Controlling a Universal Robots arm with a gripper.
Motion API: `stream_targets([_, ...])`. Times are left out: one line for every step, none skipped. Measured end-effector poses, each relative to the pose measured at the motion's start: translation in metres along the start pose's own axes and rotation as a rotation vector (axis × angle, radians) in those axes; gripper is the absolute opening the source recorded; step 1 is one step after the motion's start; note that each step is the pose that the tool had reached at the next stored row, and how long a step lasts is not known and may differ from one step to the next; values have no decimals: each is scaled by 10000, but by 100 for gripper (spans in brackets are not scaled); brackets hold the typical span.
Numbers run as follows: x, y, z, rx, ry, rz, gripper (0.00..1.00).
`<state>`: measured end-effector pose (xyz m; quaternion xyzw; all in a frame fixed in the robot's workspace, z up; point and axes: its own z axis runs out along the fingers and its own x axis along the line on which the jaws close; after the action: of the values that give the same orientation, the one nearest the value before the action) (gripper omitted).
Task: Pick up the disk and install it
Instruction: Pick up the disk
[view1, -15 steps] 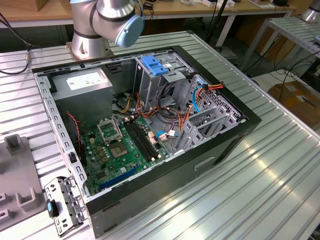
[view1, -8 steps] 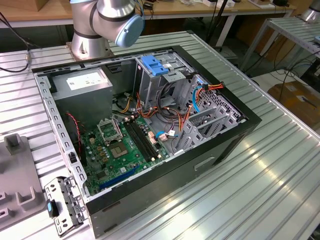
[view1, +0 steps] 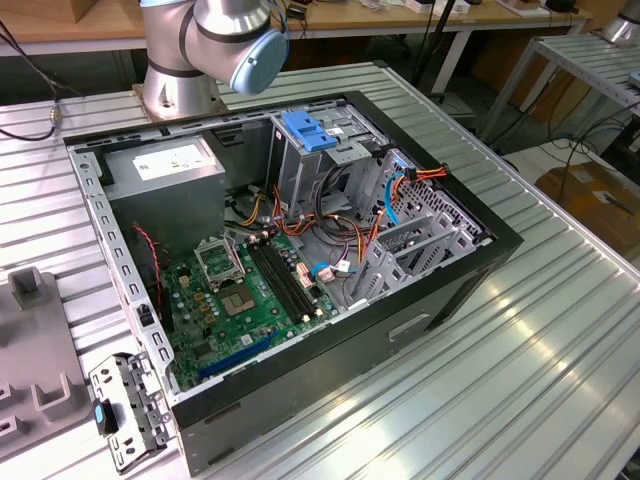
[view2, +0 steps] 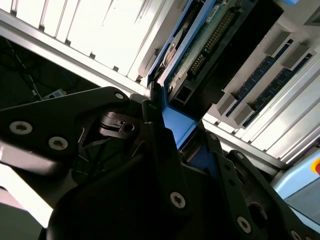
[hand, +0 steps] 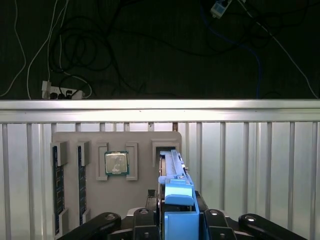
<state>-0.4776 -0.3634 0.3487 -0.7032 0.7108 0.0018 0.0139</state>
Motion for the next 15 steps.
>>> stream_targets([0, 0, -4, 1, 0, 0, 37])
stream_targets([0, 0, -5, 1, 0, 0, 37])
stream_targets([0, 0, -7, 0, 0, 0, 37])
stream_targets([0, 0, -9, -1, 0, 0, 37])
stream_targets([0, 0, -9, 1, 0, 0, 37])
stream_targets([0, 0, -9, 1, -1, 0, 37])
stream_targets([0, 0, -10, 1, -1, 0, 37])
stream_targets([0, 0, -11, 1, 0, -1, 37])
stream_targets([0, 0, -12, 0, 0, -1, 37])
stream_targets([0, 0, -17, -1, 1, 0, 37])
stream_targets([0, 0, -21, -2, 1, 0, 37])
stream_targets([-1, -1, -28, -1, 0, 0, 37])
stream_targets([-1, -1, -37, 0, 0, 0, 37])
stream_targets([-1, -1, -42, 0, 0, 0, 37])
stream_targets([-1, -1, -47, 1, -1, -1, 37])
